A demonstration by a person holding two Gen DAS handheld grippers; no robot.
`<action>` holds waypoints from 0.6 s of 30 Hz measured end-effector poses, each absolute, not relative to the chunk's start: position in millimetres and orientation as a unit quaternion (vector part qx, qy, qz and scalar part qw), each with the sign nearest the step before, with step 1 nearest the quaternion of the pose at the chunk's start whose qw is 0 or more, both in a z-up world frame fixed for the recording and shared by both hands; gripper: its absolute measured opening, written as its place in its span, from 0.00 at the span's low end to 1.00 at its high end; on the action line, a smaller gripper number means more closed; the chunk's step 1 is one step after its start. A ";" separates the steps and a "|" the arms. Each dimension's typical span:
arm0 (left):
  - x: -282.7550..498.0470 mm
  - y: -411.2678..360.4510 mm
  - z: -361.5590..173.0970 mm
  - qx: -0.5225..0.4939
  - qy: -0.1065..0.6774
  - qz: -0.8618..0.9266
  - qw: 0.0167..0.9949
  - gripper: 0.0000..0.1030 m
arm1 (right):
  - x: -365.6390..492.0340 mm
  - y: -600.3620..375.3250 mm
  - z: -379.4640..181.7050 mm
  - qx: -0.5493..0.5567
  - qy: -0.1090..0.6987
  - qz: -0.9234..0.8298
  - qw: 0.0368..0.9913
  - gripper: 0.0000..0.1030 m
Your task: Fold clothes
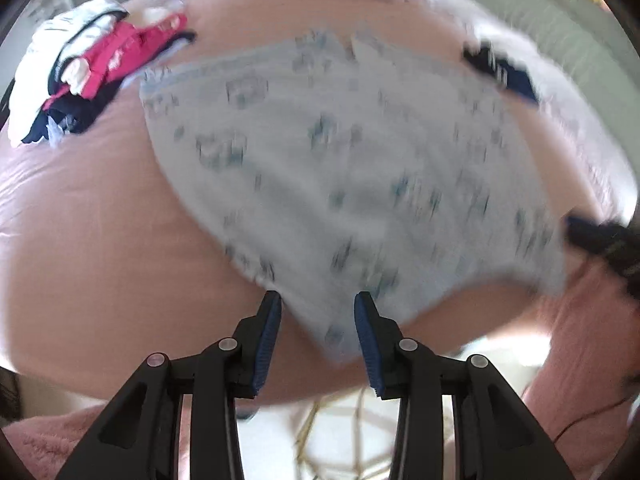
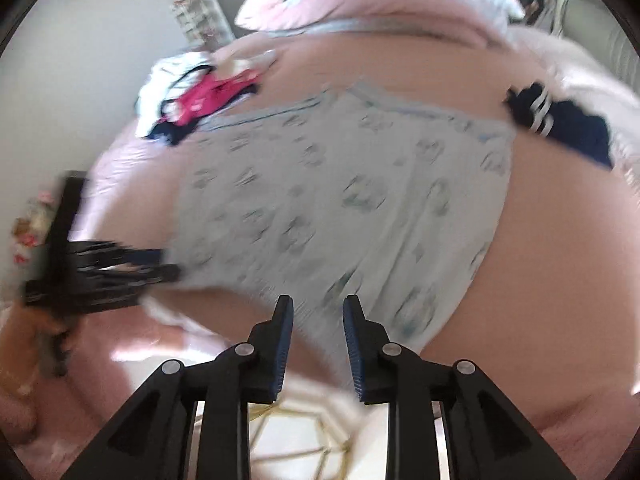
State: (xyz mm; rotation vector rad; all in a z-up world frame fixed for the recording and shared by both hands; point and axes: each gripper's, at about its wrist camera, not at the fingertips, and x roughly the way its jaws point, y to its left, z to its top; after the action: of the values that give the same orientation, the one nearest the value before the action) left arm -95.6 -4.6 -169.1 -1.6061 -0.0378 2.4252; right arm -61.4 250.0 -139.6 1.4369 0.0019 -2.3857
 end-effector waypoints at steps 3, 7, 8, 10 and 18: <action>-104.8 10.1 -180.5 -0.548 0.033 0.828 0.115 0.34 | -82.5 237.2 -165.4 0.537 0.034 -0.830 0.149 0.24; -98.2 5.9 -196.6 -0.547 0.085 0.824 0.118 0.38 | -68.2 240.6 -196.2 0.567 0.062 -0.810 0.136 0.24; -97.2 -0.2 -195.3 -0.551 0.081 0.823 0.108 0.43 | -60.3 246.2 -195.5 0.564 0.062 -0.812 0.135 0.24; -100.4 -6.2 -188.7 -0.554 0.064 0.825 0.086 0.44 | -46.8 257.1 -193.4 0.561 0.055 -0.815 0.135 0.25; -107.9 9.9 -196.9 -0.592 0.079 0.792 0.127 0.46 | -65.6 232.8 -198.4 0.573 0.052 -0.797 0.184 0.25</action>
State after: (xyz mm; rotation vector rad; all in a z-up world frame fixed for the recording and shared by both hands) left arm -107.9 9.9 -196.9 -1.7218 0.2295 2.3051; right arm -65.6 232.8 -198.4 1.6159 0.1477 -2.2476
